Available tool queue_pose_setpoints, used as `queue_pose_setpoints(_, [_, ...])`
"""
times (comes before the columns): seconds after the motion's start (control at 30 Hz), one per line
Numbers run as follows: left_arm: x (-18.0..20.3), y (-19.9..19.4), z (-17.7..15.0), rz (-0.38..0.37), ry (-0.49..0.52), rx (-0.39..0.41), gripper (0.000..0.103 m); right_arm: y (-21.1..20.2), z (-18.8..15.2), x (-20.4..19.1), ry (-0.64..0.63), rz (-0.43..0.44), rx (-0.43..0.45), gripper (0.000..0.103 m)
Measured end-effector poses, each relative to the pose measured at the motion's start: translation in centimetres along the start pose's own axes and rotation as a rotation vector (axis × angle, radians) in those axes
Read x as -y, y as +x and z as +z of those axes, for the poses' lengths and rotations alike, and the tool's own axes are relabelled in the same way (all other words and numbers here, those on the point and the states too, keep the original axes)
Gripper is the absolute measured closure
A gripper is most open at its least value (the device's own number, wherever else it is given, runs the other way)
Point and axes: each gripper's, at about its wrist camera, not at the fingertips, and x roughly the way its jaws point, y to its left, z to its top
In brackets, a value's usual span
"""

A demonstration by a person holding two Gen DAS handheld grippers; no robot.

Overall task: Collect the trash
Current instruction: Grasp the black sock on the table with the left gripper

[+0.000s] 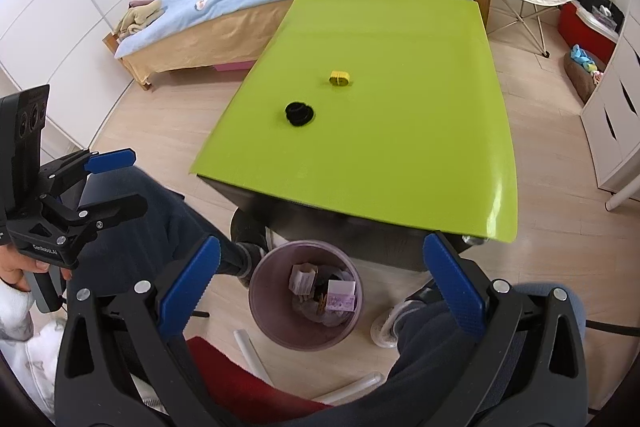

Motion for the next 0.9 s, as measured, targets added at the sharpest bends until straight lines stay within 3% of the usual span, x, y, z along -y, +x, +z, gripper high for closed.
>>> queue_pose_setpoints(0.43, [-1.3, 3.6, 5.4, 0.011, -0.014, -0.001, 0.008, 2.4, 5.0, 1.4, 0.02, -0.012, 0.001, 0.003])
queue_pose_setpoints(0.9, [-1.9, 12.4, 10.7, 0.033, 0.019, -0.131, 0.008, 3.5, 5.9, 1.9, 0.032, -0.033, -0.019, 0.003])
